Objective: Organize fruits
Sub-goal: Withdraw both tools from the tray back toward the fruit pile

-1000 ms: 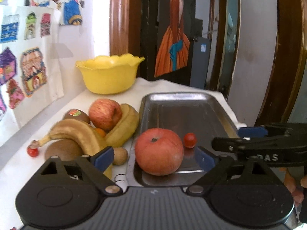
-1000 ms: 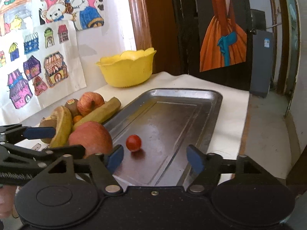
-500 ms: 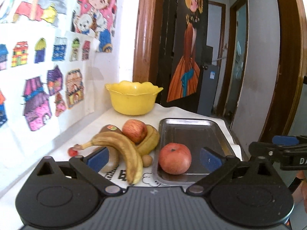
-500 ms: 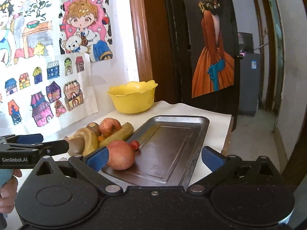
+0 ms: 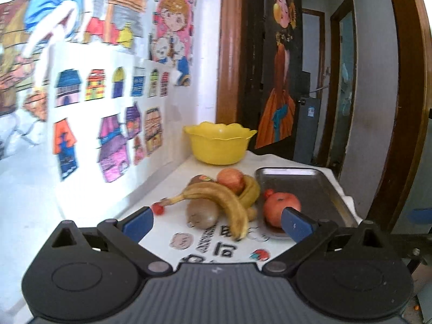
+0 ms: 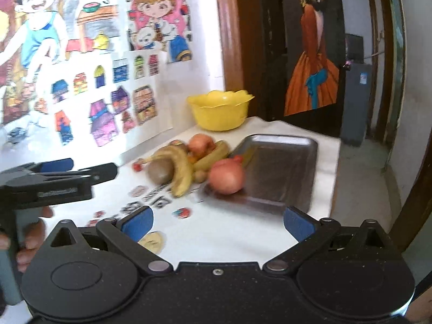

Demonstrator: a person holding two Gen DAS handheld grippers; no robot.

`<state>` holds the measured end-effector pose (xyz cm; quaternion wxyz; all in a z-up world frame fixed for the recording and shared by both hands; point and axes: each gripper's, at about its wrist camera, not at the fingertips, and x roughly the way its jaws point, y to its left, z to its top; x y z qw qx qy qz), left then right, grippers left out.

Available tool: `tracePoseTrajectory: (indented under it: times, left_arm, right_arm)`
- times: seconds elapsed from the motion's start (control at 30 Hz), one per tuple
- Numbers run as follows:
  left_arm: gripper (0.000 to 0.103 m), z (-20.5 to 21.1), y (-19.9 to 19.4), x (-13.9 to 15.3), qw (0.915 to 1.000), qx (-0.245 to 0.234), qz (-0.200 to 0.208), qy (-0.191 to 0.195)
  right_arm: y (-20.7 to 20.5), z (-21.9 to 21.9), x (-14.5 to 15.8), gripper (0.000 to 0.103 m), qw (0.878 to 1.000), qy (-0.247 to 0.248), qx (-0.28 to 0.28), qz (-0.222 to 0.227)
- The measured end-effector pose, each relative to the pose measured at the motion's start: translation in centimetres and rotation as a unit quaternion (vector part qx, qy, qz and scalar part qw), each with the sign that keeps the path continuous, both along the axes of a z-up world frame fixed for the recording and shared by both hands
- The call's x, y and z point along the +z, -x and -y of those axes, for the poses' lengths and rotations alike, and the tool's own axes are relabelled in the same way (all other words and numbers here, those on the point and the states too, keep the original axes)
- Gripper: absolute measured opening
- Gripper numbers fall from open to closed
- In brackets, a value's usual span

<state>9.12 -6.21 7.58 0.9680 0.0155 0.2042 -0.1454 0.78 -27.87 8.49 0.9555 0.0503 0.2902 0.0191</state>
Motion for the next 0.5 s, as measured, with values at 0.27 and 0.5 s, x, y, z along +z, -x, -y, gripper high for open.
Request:
tracePoseTrajectory:
  times: [0.27,0.5]
  left_arm:
    - [0.103,-4.5,-0.1,-1.3,0.9964,0.049,-0.055,-0.040]
    - [0.103,-8.0,-0.5,-1.8,0.9932,0.078,-0.065,-0.056]
  right_arm:
    - [1.5,-6.0,-0.8,0.102,0.991,-0.109,0.074,-0.030]
    - [-1.2,-8.6,-1.8,0.102,0.988,-0.122,0.086,-0.048]
